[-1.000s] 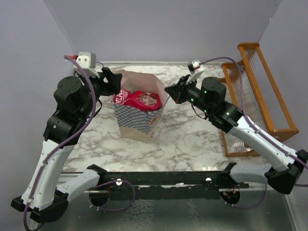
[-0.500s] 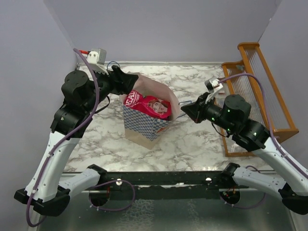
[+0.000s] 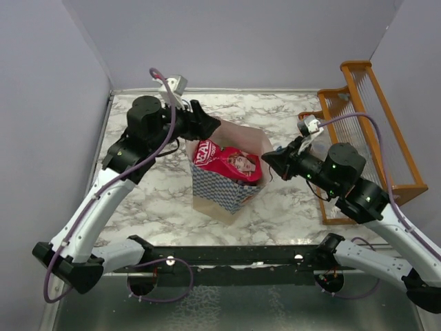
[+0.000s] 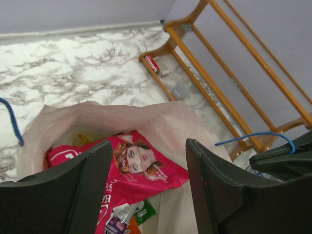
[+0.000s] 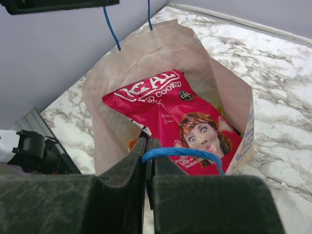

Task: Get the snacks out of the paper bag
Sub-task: Move the paper bag to the center of the board, then take out the snack from the paper bag.

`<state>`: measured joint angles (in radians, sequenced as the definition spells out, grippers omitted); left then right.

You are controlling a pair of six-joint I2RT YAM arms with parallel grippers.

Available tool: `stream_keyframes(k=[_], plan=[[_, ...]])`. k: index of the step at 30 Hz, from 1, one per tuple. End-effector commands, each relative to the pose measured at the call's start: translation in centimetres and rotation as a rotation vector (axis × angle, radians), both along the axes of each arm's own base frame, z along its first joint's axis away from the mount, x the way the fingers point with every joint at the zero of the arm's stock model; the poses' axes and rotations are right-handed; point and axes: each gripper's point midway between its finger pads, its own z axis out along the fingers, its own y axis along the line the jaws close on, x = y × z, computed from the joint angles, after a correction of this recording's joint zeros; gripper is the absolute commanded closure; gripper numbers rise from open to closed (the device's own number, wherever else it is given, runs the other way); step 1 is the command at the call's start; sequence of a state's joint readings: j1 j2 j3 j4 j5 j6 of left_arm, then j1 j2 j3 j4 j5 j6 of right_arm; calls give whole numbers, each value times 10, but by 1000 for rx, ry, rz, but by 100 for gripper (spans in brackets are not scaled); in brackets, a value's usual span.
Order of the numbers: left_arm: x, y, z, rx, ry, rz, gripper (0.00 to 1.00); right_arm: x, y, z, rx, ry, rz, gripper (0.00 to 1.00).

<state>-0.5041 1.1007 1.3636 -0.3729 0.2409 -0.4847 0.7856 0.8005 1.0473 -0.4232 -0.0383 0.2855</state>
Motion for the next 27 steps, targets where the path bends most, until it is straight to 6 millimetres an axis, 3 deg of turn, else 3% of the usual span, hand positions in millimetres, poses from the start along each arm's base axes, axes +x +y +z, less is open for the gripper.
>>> stream_keyframes(k=[1,4,7,9,13,16,19,22,24,27], plan=[[5,-24,-21,93,-1,-59,35,13,23,-19,-26,-22,53,98],[9,-29,-55,202,62,-39,35,13,28,-39,-50,-38,89,98],[-3,-35,-97,297,139,-52,36,6,33,-49,-53,-89,150,98],[-13,-42,-111,355,168,-73,36,2,34,-59,-69,-120,184,98],[-18,-49,-105,477,245,-76,36,-6,36,-69,-74,-107,227,98],[-17,-44,-109,560,275,-67,36,-13,44,-46,-20,-79,267,98],[-12,-35,-112,605,285,-39,36,-3,49,-36,-9,-35,232,98],[6,-31,-91,536,258,-32,31,10,49,-26,-28,-17,178,98],[26,-27,-85,522,253,-7,28,19,43,-18,-35,-14,113,98],[46,-31,-84,543,238,-9,28,17,44,0,-24,-59,132,98]])
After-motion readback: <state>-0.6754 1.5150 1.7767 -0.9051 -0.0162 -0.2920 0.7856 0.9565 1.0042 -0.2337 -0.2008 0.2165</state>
